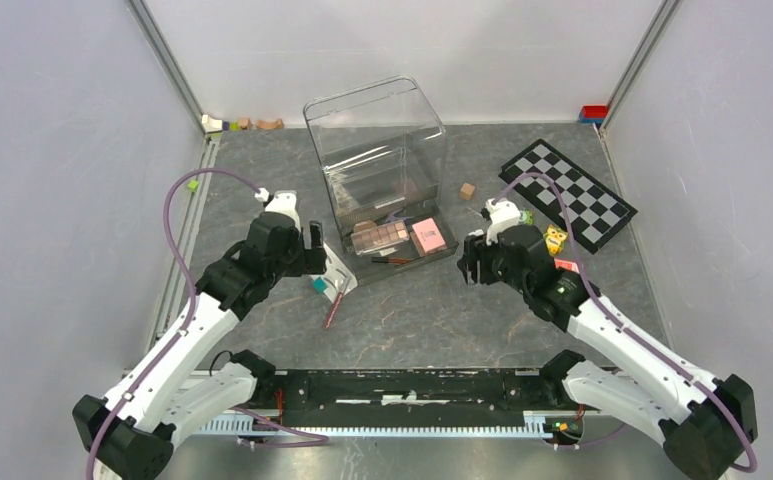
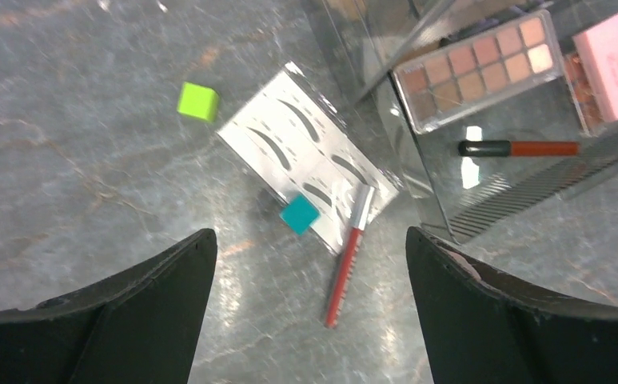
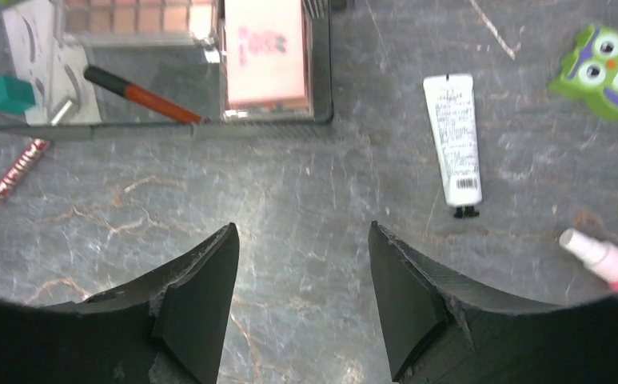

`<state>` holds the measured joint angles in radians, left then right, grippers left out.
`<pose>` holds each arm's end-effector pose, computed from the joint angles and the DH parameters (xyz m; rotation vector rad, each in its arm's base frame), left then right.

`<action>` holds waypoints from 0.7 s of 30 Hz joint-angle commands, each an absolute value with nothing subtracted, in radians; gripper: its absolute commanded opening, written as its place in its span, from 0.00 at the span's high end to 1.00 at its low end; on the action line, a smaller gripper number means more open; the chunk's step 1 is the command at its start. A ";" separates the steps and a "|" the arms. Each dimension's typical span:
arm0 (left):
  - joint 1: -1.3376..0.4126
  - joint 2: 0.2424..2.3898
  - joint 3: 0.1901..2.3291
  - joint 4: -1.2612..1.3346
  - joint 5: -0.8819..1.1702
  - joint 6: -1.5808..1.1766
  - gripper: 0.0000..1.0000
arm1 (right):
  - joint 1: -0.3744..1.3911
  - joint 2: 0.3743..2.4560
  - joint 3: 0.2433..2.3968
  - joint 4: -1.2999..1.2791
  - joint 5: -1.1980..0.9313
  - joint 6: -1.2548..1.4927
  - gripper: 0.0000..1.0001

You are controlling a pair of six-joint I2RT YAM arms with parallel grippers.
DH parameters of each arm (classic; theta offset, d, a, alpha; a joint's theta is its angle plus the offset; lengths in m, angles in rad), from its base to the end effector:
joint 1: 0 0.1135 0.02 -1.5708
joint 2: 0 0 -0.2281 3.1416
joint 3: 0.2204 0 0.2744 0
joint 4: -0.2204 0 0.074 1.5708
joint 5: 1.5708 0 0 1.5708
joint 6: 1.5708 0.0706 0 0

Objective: Organize the makeup
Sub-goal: Pick up the lipstick at the center of the board.

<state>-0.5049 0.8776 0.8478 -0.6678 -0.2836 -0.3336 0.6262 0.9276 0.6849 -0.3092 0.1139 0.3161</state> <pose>0.2304 -0.1048 0.2499 0.0428 2.2383 -0.1330 0.2318 0.1578 0.2143 -0.2642 2.1337 0.4357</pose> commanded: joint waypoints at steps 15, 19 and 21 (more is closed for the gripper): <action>-0.648 0.910 0.675 -0.711 -0.228 -0.732 0.24 | 0.629 0.778 0.528 -0.344 0.084 0.348 0.33; -0.770 0.981 0.672 -0.704 -0.326 -0.781 0.28 | 0.628 0.778 0.525 -0.338 0.083 0.352 0.33; -0.819 1.028 0.669 -0.701 -0.358 -0.812 0.31 | 0.629 0.772 0.522 -0.338 0.084 0.358 0.33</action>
<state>-0.7422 0.9684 0.6746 -0.7235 -0.2485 -0.7090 0.6262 0.7841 0.5301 -0.3714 0.0875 0.3416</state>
